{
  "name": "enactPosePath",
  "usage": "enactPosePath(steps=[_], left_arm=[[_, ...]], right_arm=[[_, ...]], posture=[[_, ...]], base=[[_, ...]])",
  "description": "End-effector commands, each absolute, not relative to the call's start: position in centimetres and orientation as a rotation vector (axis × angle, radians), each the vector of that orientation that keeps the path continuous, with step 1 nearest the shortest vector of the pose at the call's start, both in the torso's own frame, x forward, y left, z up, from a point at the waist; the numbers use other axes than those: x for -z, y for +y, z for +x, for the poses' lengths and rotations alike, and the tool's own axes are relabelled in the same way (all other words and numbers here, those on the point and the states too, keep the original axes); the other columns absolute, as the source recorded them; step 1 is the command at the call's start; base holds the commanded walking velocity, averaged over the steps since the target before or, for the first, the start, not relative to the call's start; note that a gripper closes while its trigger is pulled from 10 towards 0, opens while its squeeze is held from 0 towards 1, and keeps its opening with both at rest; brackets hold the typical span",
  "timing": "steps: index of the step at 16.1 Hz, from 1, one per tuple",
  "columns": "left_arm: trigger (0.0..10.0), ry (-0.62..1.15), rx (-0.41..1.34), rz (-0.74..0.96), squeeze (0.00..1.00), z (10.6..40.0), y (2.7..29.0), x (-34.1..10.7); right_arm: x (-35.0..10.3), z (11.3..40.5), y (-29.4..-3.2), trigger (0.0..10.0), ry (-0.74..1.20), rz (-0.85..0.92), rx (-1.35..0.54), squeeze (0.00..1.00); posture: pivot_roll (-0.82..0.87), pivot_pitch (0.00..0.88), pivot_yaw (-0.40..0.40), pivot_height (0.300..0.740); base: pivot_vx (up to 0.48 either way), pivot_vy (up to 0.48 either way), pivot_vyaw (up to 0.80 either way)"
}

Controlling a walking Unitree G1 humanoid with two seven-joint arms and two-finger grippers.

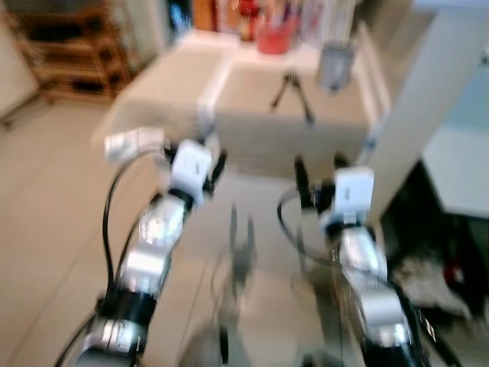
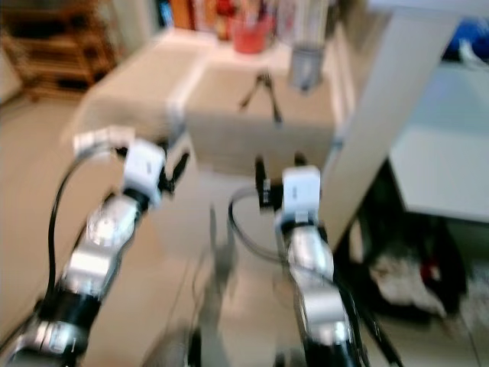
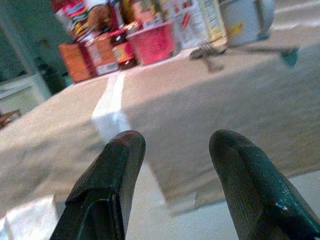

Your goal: Setting the table

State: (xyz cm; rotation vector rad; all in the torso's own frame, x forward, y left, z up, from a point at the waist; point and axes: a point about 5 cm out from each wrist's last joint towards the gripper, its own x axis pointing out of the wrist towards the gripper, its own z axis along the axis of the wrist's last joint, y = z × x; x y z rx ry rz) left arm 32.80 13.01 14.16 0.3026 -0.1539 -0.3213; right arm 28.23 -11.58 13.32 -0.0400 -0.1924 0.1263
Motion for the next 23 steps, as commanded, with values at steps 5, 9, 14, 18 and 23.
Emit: enactPosePath(steps=[5, 9, 14, 18, 23], left_arm=[[10.0, -0.177, 0.345, 0.304, 0.0, 33.0, 12.5, -14.8], [10.0, -0.169, 0.346, 0.318, 0.0, 32.9, 12.4, -14.6], [10.0, -0.258, 0.325, 0.232, 0.0, 32.8, 12.3, -16.3], [10.0, -0.271, 0.31, 0.222, 0.0, 33.0, 12.3, -16.7], [10.0, -0.269, 0.312, 0.233, 0.0, 33.1, 12.2, -16.7]], right_arm=[[-13.5, 28.2, -12.2, 10.0, -0.205, -0.045, -0.103, 0.0], [-13.1, 28.1, -12.4, 10.0, -0.197, -0.067, -0.099, 0.0], [-14.8, 27.6, -12.4, 10.0, -0.348, -0.156, -0.108, 0.0], [-14.6, 27.7, -12.5, 10.0, -0.338, -0.149, -0.101, 0.0], [-14.1, 27.8, -12.6, 10.0, -0.32, -0.146, -0.109, 0.0]], posture=[[0.03, 0.0, 0.028, 0.74], [0.03, 0.0, 0.028, 0.74], [0.03, 0.0, 0.028, 0.74], [0.03, 0.0, 0.025, 0.74], [0.03, 0.0, 0.022, 0.74]], base=[[0.0, 0.0, 0.0], [0.0, 0.0, 0.0], [0.392, 0.111, 0.0], [0.39, 0.279, 0.0], [0.404, 0.223, 0.0]])
